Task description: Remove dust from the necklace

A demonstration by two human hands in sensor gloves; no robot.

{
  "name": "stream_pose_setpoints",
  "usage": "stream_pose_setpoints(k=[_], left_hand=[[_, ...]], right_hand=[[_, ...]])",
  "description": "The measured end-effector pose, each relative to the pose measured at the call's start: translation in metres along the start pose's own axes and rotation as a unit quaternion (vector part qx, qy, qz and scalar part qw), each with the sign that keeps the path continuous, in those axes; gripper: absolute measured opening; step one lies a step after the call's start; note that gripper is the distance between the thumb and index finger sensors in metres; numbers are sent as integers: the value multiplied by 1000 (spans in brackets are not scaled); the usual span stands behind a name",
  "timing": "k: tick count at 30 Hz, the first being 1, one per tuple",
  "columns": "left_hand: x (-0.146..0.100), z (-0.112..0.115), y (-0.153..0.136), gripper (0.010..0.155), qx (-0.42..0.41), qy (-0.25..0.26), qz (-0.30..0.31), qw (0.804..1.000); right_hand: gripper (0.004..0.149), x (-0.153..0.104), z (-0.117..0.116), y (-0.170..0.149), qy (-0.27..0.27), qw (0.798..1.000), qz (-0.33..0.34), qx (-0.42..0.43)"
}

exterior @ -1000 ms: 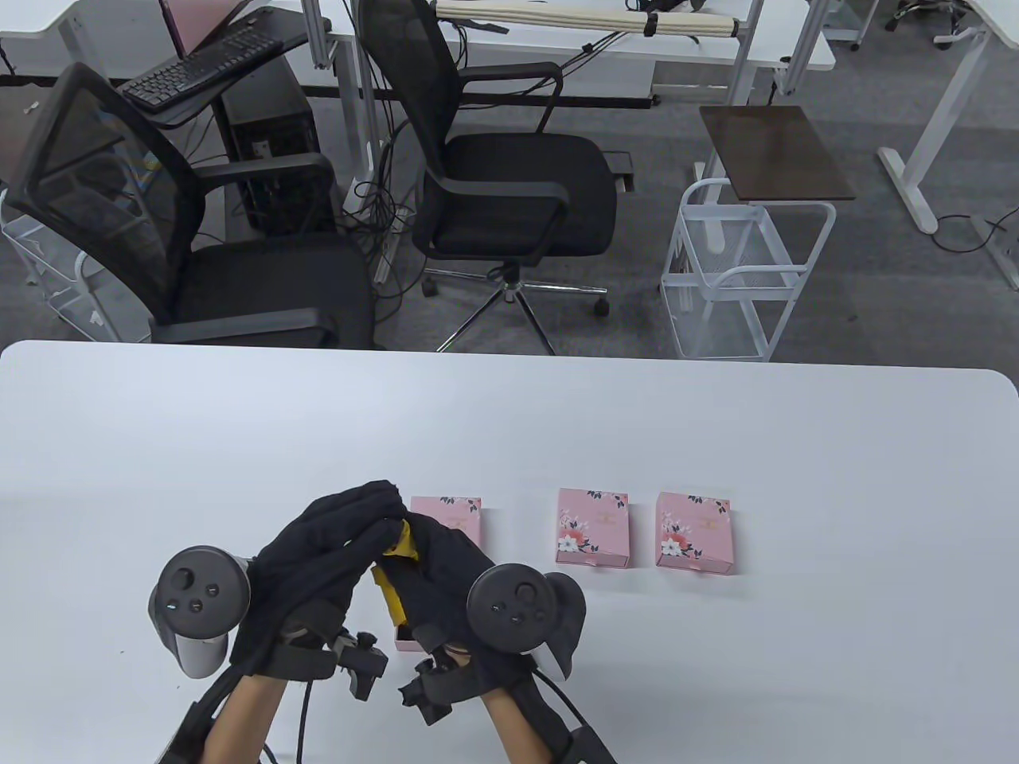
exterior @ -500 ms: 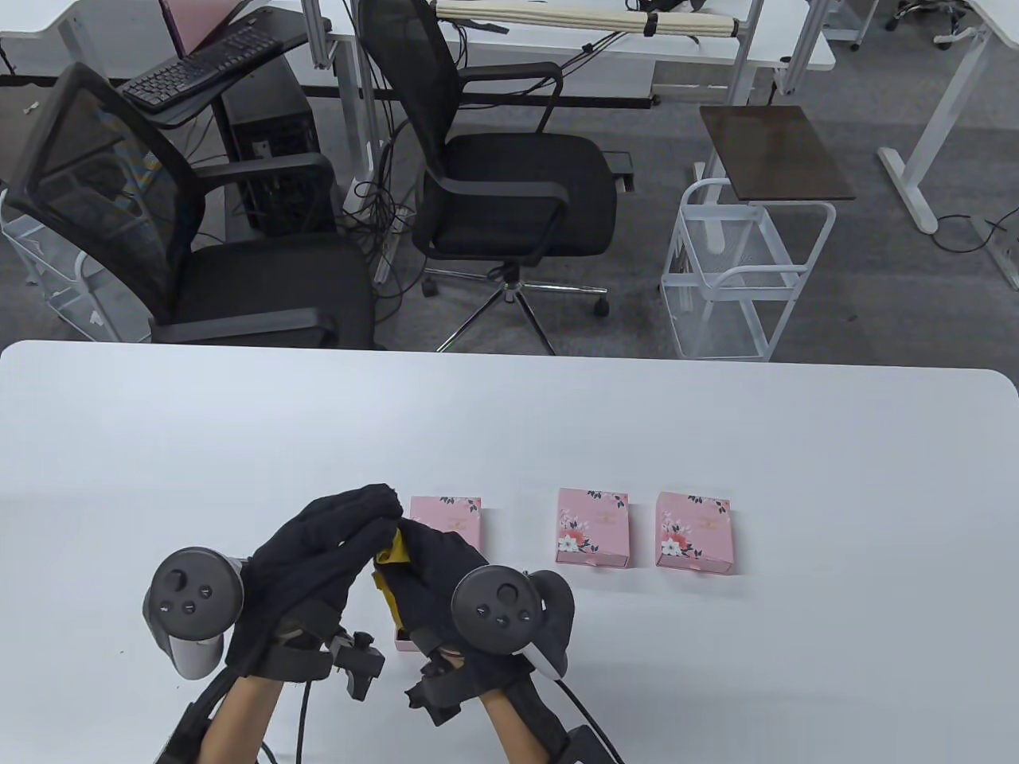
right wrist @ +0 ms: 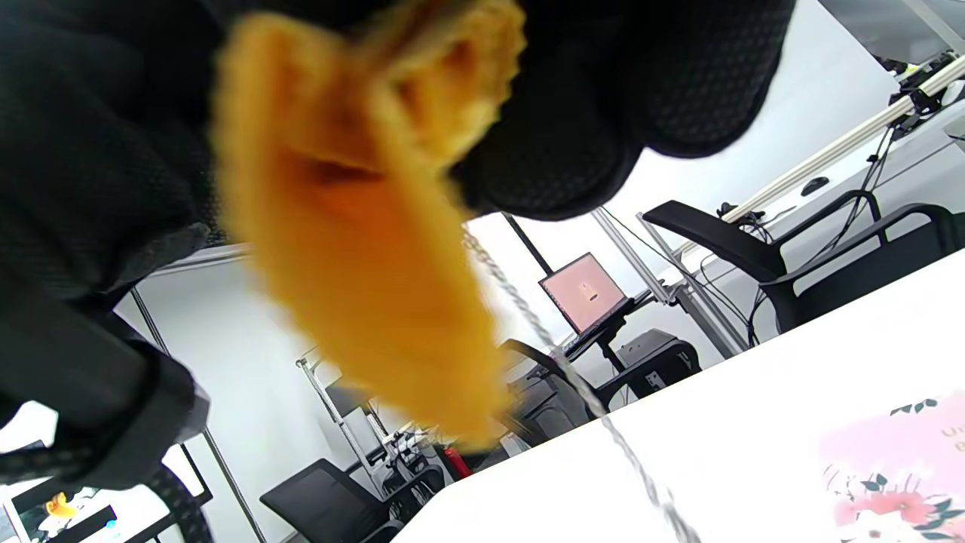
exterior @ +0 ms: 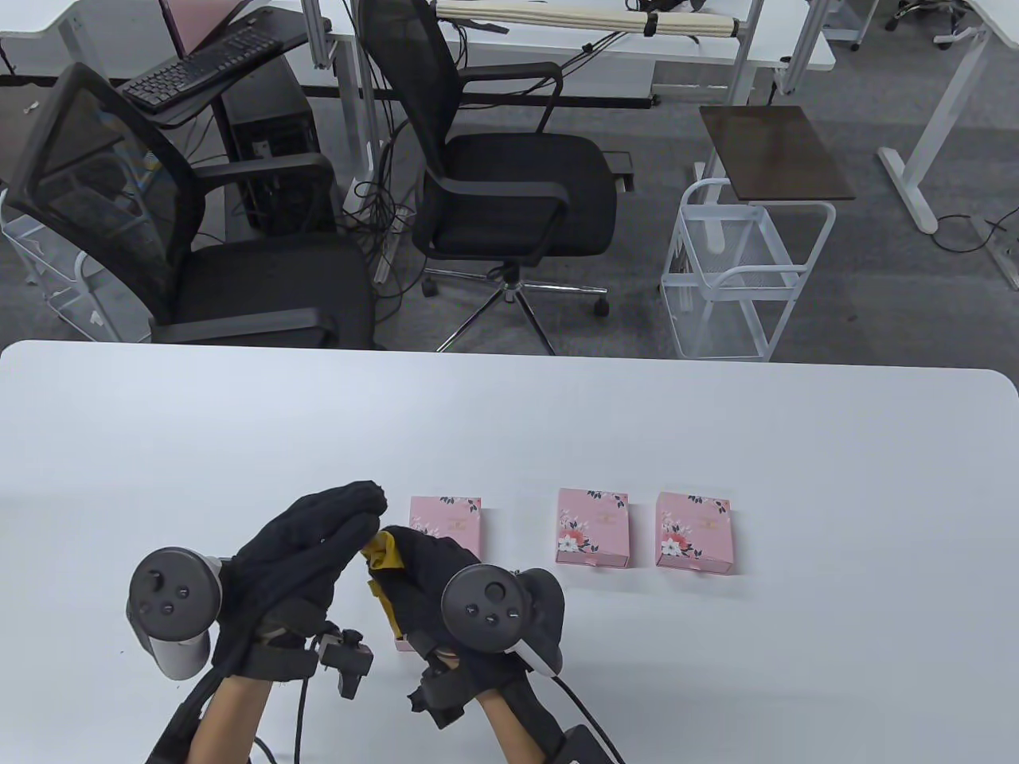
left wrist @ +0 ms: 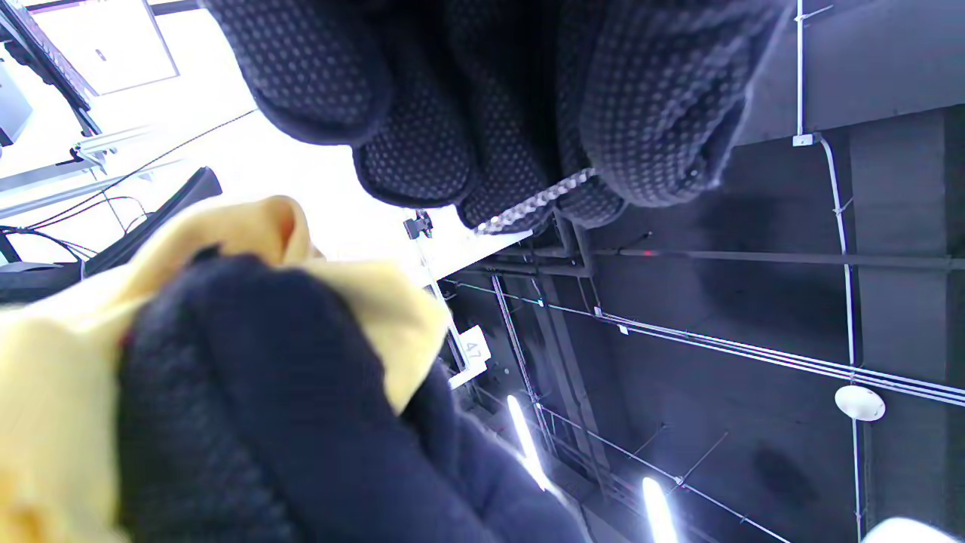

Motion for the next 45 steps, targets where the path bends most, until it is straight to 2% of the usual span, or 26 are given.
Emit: stream_pose_setpoints(k=[4, 7, 10, 15, 19, 23, 25, 26, 28, 32, 37, 41, 45], left_hand=[[0, -3, 1, 35, -5, 6, 0, 1000], [1, -7, 4, 35, -21, 11, 3, 1000], [1, -8, 4, 35, -16, 12, 5, 1000], [1, -10, 5, 35, -24, 18, 7, 1000], [0, -12, 5, 35, -18, 21, 11, 1000], [0, -14, 8, 35, -30, 25, 14, 999], [-1, -16, 9, 35, -29, 27, 16, 999], [-1, -17, 9, 35, -30, 27, 17, 999], [-1, -19, 10, 35, -32, 29, 18, 999], [1, -25, 12, 35, -38, 35, 18, 998], [2, -27, 10, 35, -38, 39, 14, 998], [2, -28, 11, 35, -41, 39, 13, 998], [2, -29, 11, 35, -36, 41, 13, 998]], right_hand=[[41, 2, -3, 1, 27, 1000, 0, 1], [42, 2, -5, -2, 13, 1000, -6, -14], [42, 4, -9, -4, 33, 999, -7, 4], [41, 4, -13, -5, 41, 999, -16, -31], [40, 6, -18, -10, 56, 998, -21, -4], [41, 8, -24, -14, 68, 997, -32, -36], [41, 8, -27, -18, 64, 997, -33, -18], [41, 9, -30, -21, 64, 997, -35, 18], [40, 10, -36, -25, 87, 993, -34, 70], [40, 10, -42, -26, 89, 995, -42, 6], [40, 11, -50, -32, 106, 991, -52, 55], [41, 12, -52, -34, 116, 991, -59, 16], [41, 13, -57, -38, 139, 987, -72, 38]])
Point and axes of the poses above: the tracker on the back of each hand, its own y axis roughly to the thumb side, its own x axis roughly from the wrist to the fingertips, z = x × y, the point moved 3 cm from there along x, roughly from the wrist to the fingertips, and after that the axes turned 13 degrees about y, right-handed, at the moved point
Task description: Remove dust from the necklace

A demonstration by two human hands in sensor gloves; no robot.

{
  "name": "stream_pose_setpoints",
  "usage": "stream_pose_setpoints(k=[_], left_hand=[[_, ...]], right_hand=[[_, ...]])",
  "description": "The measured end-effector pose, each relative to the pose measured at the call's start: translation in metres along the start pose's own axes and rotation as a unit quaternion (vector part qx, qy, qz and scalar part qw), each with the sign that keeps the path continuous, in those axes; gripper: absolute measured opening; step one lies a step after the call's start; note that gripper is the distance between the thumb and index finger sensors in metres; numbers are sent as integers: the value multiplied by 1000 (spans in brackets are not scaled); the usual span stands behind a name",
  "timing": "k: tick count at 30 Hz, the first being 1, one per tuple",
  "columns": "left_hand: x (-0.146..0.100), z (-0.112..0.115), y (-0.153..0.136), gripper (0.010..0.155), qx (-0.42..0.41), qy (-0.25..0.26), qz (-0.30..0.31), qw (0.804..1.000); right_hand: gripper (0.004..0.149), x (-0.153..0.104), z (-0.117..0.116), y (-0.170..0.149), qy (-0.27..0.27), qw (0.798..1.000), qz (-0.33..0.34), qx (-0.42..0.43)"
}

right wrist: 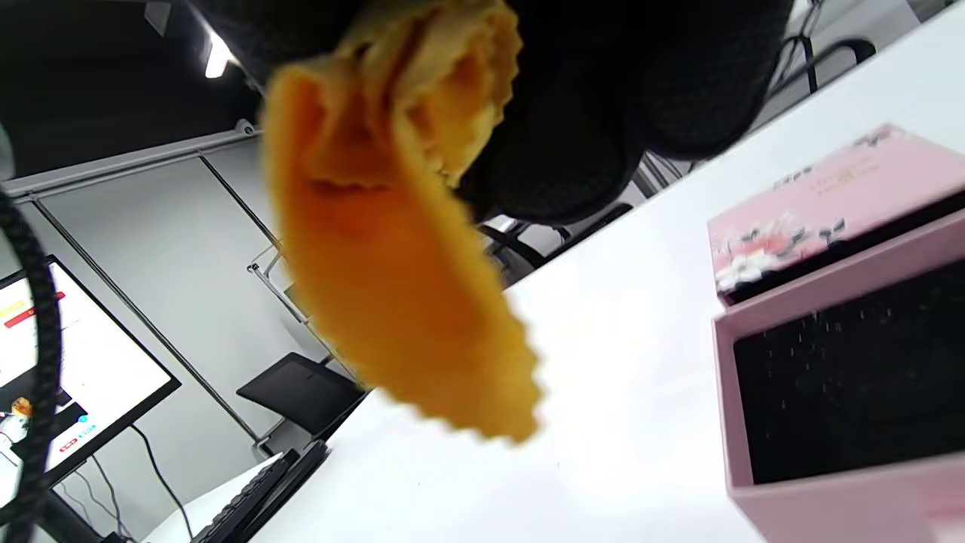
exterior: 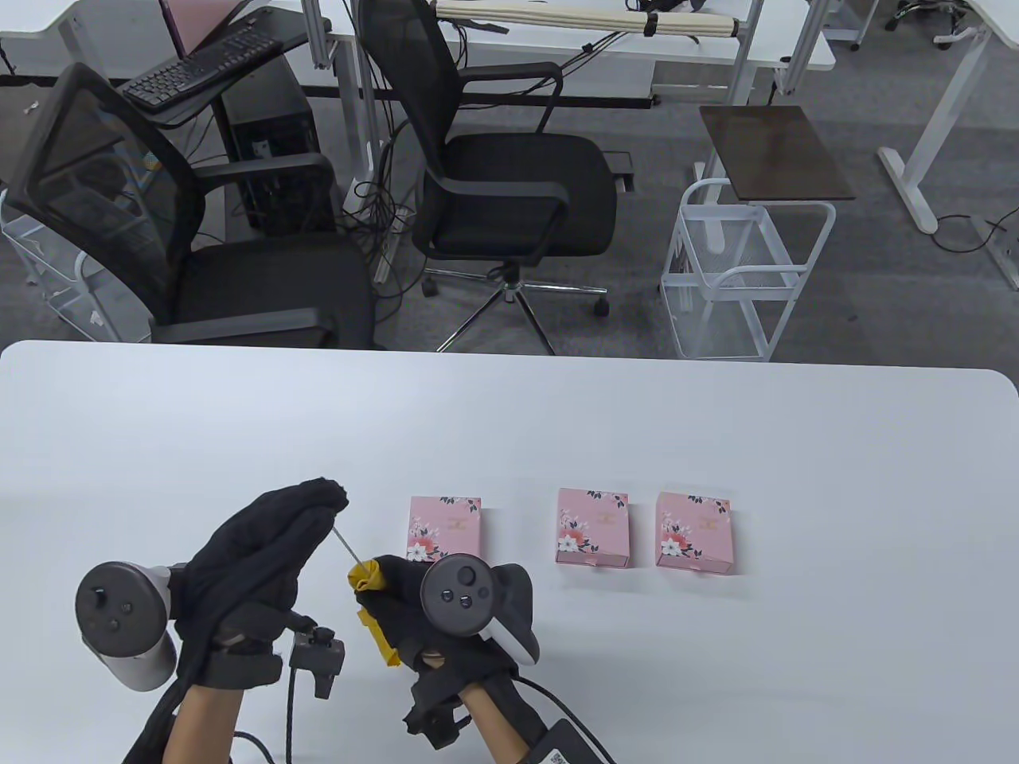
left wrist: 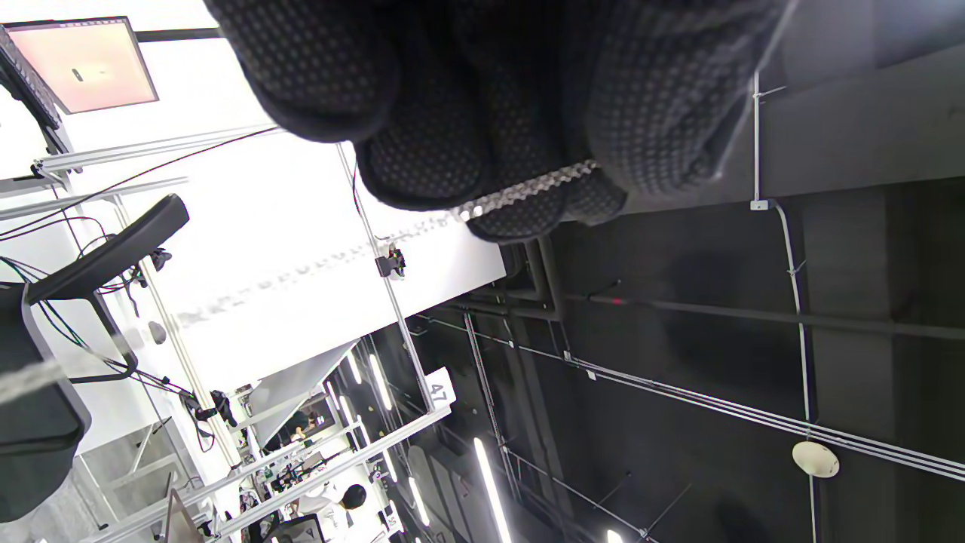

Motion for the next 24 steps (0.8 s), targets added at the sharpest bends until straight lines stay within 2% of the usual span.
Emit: stream_pose_setpoints(k=[2, 4, 11, 14, 18, 24], left_hand=[[0, 0, 0, 35, 4, 1, 1, 1000], [0, -1, 1, 35, -7, 4, -1, 1000], [2, -6, 1, 35, -8, 12, 1, 1000], [2, -9, 2, 35, -10, 11, -2, 1000], [4, -13, 1, 35, -14, 15, -5, 1000], [5, -20, 3, 35, -22, 26, -4, 999]], right_hand=[[42, 2, -4, -1, 36, 999, -3, 11], [42, 3, -5, -1, 23, 1000, -9, -8], [42, 4, -9, 3, 34, 998, -12, -48], [41, 5, -13, 2, 45, 993, -26, -103], [42, 6, -19, 4, 66, 996, -16, -62], [42, 9, -27, 4, 82, 988, -32, -126]])
Point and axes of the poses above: the tracker on the back of each hand, its own y axis roughly to the thumb side, its own x axis roughly from the wrist to the fingertips, z = x × y, the point moved 3 cm from there along x, roughly from the wrist to the fingertips, and after that the axes turned 13 degrees about y, right-handed, at the moved point
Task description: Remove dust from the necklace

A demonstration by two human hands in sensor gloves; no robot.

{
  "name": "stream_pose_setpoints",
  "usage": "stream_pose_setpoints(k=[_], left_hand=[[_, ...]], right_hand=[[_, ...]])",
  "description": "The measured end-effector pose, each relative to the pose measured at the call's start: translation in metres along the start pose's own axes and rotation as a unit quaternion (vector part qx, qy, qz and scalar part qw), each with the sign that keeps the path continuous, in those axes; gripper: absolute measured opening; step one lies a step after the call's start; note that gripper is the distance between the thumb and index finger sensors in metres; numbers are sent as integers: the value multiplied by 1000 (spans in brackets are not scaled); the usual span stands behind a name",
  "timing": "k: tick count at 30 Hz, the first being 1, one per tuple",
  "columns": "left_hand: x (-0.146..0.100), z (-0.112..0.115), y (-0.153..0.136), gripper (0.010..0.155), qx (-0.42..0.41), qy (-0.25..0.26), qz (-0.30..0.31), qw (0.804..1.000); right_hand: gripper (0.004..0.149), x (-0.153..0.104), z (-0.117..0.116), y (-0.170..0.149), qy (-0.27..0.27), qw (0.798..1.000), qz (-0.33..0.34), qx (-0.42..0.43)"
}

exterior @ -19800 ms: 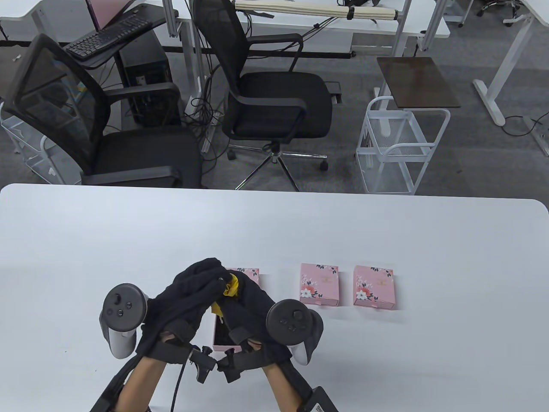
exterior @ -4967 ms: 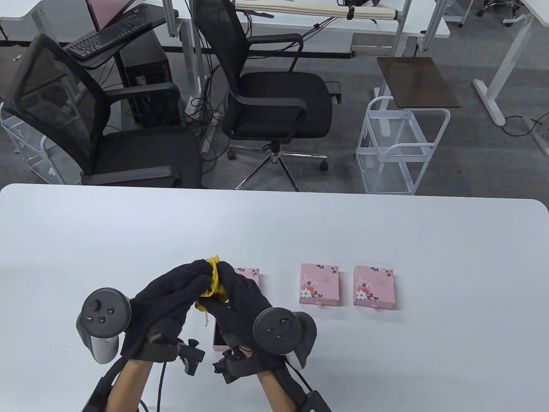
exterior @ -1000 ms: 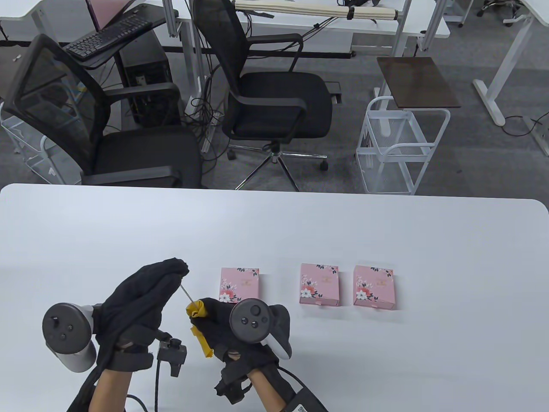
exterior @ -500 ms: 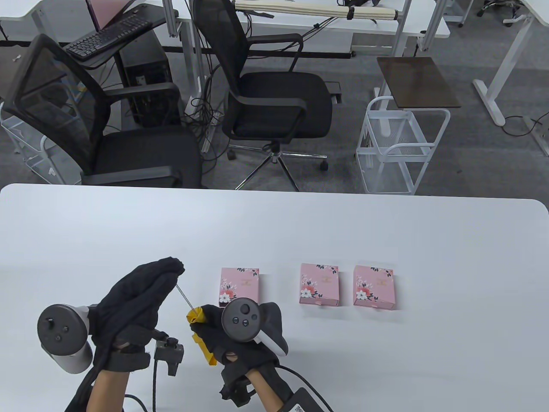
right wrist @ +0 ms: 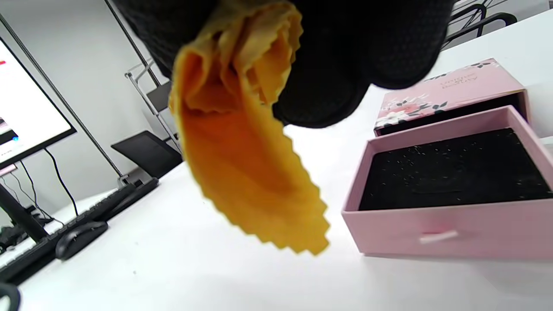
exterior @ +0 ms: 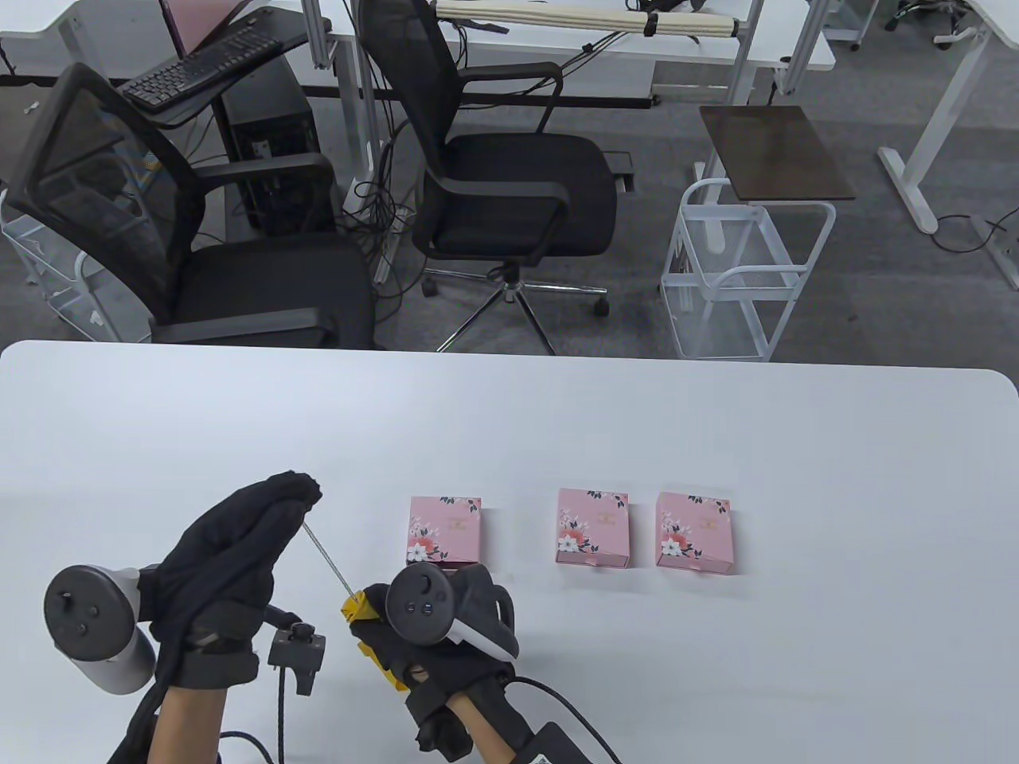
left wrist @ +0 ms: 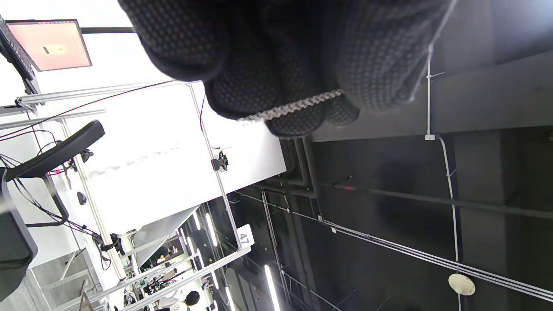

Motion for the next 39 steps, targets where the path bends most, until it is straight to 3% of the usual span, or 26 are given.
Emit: stream_pose_setpoints(k=[6, 12, 18, 26, 32, 37, 39], left_hand=[[1, -8, 2, 35, -18, 4, -5, 1000], [2, -11, 3, 35, -17, 8, -7, 1000], [1, -9, 2, 35, -17, 0, -11, 1000], [-1, -1, 3, 35, -14, -11, -11, 1000], [-4, 10, 3, 35, -2, -25, -7, 1000], [-6, 17, 3, 36, 7, -34, -2, 999], [-7, 19, 3, 36, 15, -39, 2, 999]], right_hand=[[43, 4, -8, 1, 36, 998, -18, -50], [43, 2, -1, -3, 30, 998, -28, -50], [44, -9, 22, -15, -7, 996, -58, -72], [45, -49, 66, -57, -111, 987, -108, -44], [47, -61, 49, -115, -120, 976, -171, -54], [47, -60, 37, -143, -76, 970, -218, -80], [48, -56, 29, -149, -36, 968, -234, -86]])
Point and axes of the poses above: the tracker on the back of each hand, its own y axis roughly to the thumb side, its own x axis roughly from the wrist to the fingertips, z = x × y, the point moved 3 cm from there along x, roughly from the wrist to the fingertips, and after that the axes turned 13 degrees about y, right-handed, at the moved point
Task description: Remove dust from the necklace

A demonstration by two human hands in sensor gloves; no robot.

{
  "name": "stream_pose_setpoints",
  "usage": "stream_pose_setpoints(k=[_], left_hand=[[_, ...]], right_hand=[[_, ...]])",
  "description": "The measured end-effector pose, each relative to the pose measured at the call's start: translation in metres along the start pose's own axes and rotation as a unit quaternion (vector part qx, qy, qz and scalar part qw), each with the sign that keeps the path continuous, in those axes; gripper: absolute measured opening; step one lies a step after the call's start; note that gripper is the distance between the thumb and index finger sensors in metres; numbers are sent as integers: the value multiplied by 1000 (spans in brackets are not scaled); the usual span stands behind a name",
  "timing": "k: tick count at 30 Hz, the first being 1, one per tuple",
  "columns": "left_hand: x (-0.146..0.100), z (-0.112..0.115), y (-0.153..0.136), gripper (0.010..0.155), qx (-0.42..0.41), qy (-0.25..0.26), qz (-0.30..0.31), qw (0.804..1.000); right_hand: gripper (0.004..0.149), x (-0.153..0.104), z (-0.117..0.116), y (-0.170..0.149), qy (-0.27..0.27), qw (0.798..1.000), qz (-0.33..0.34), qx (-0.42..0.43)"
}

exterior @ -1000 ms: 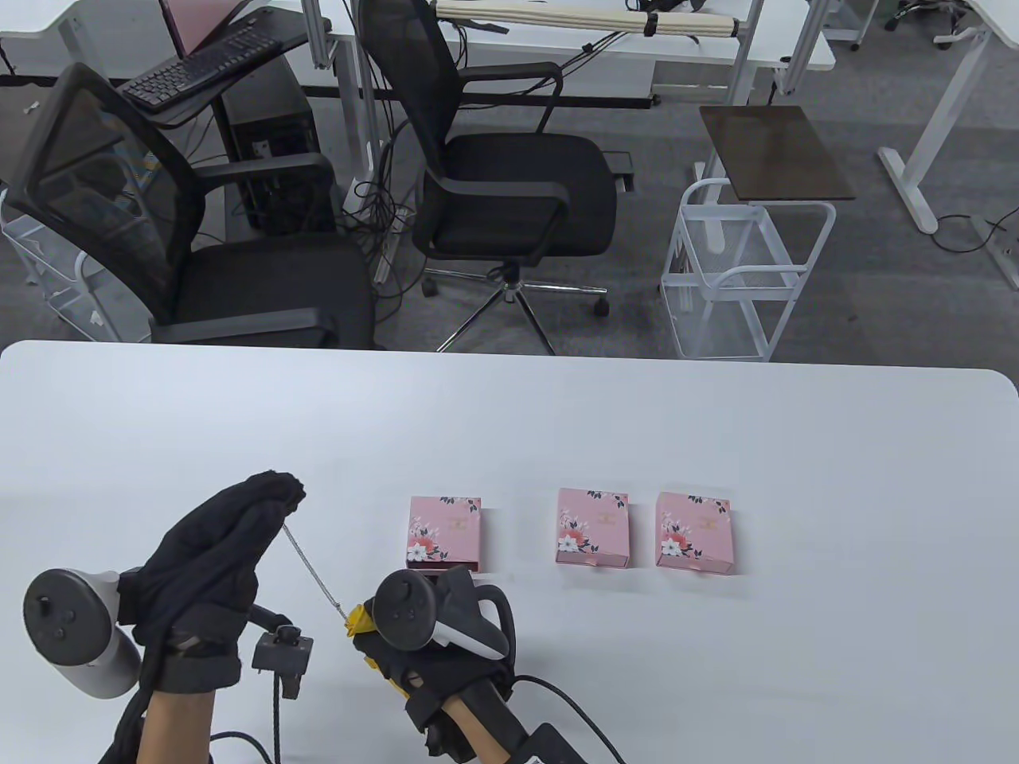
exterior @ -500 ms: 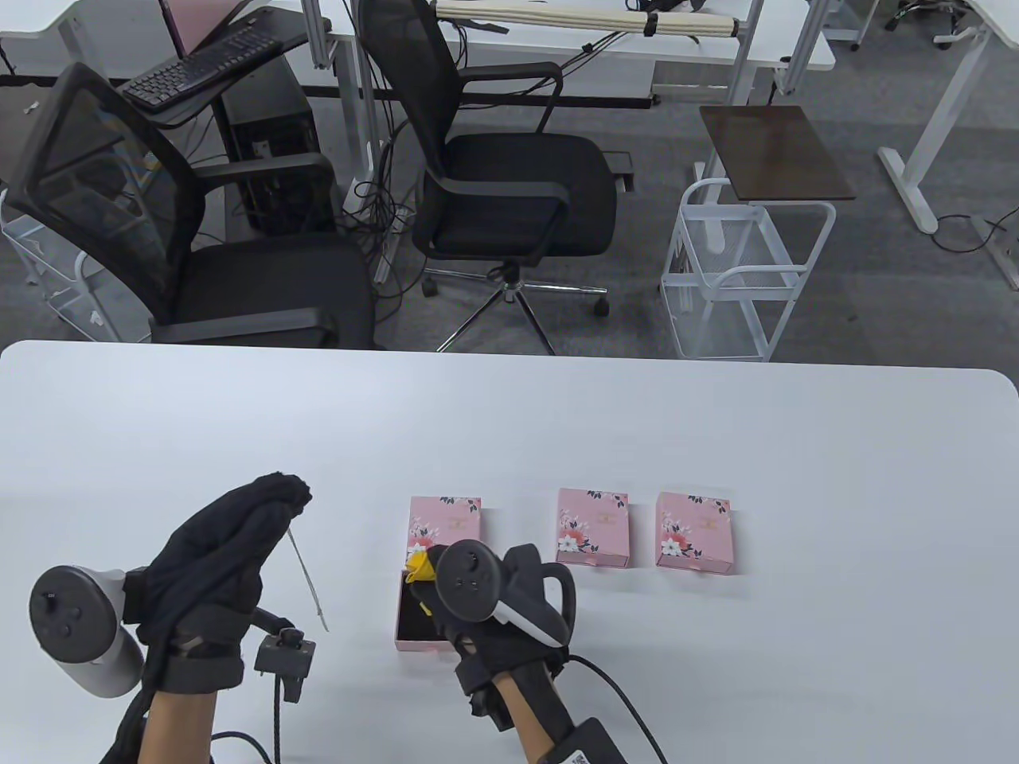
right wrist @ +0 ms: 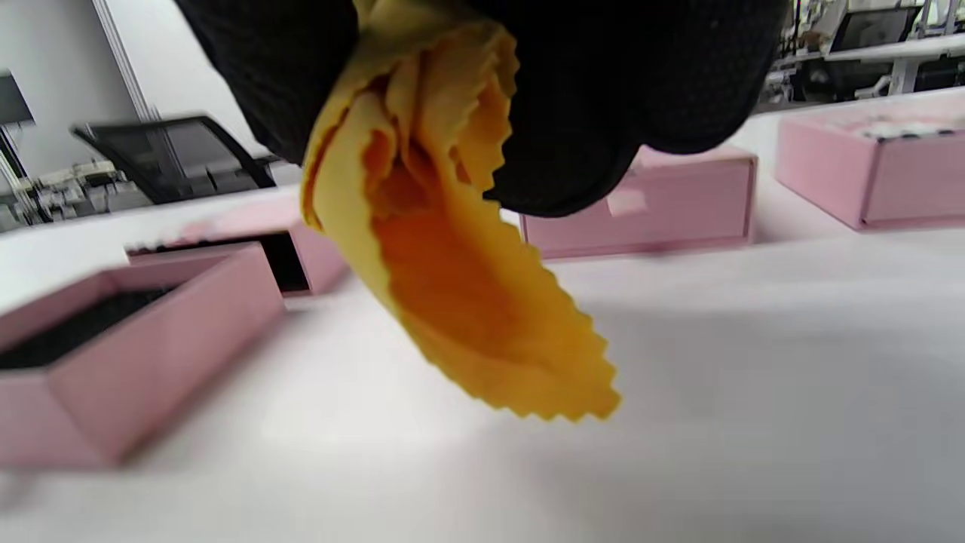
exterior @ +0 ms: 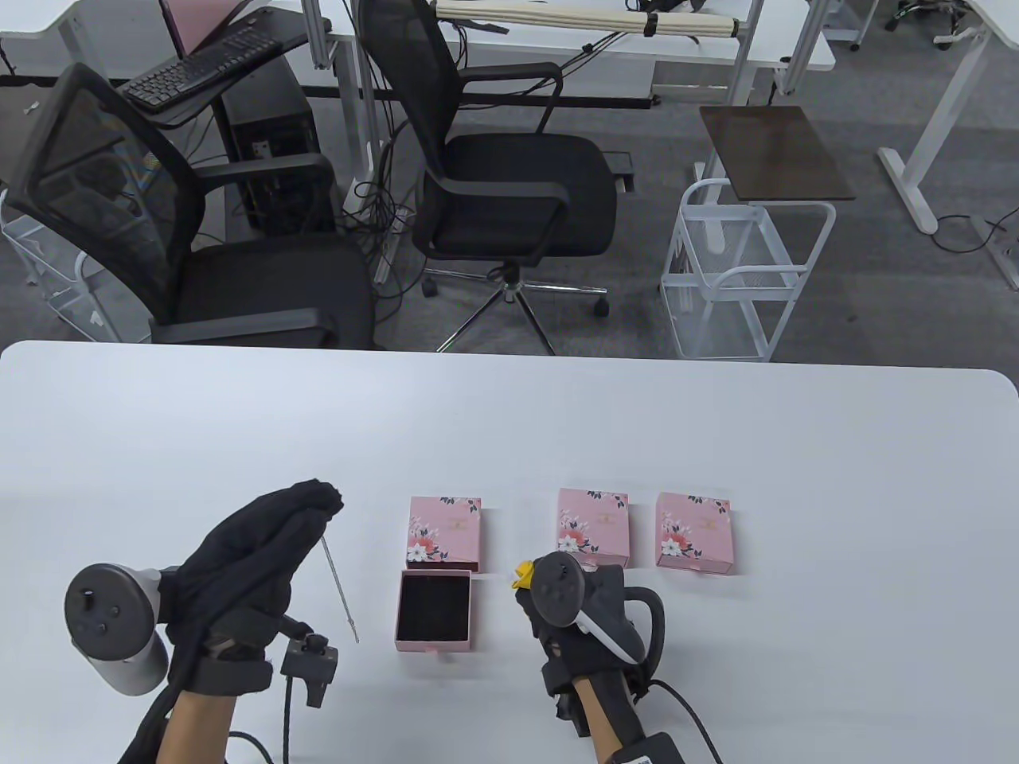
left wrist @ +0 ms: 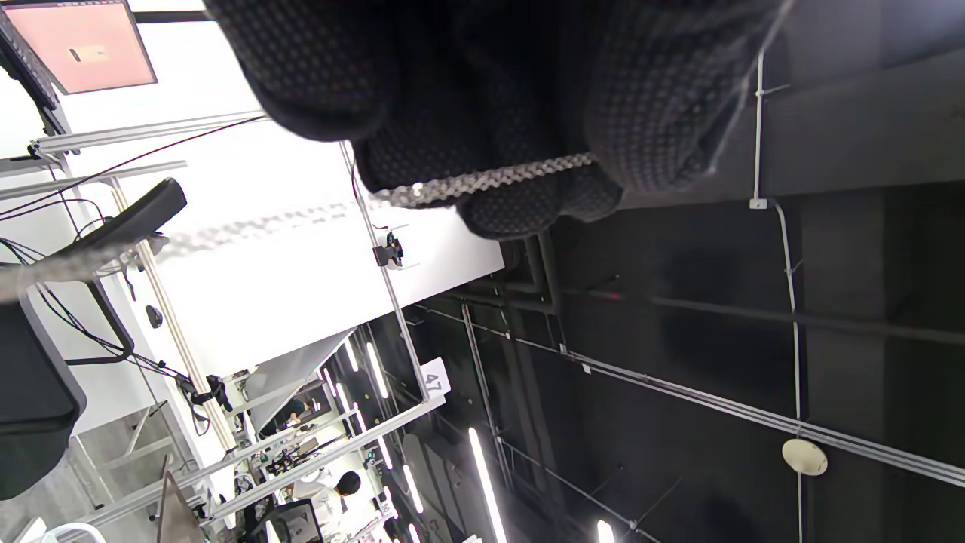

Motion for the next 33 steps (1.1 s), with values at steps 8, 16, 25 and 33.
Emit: stream_pose_setpoints(k=[8, 16, 25, 33], left_hand=[[-1, 3, -2, 35, 8, 0, -1, 1000], [-1, 5, -4, 35, 12, 0, -4, 1000], [-1, 12, -7, 35, 15, -11, -11, 1000], [-3, 23, -11, 36, 20, -31, -16, 999]], right_hand=[[63, 15, -34, 9, 97, 988, -32, -119], [77, 9, -30, 7, 129, 988, -19, -83], [74, -20, 20, 12, 0, 997, 66, 48], [61, -60, 72, 64, -90, 945, 251, 191]])
Point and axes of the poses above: the tracker on the back of each hand, its own y axis roughly to the thumb side, its own x axis roughly from the wrist to the fingertips, z = x × y, the point moved 3 cm from there along x, roughly from the wrist to the fingertips, and after that the axes turned 13 degrees about y, right-handed, at the moved point
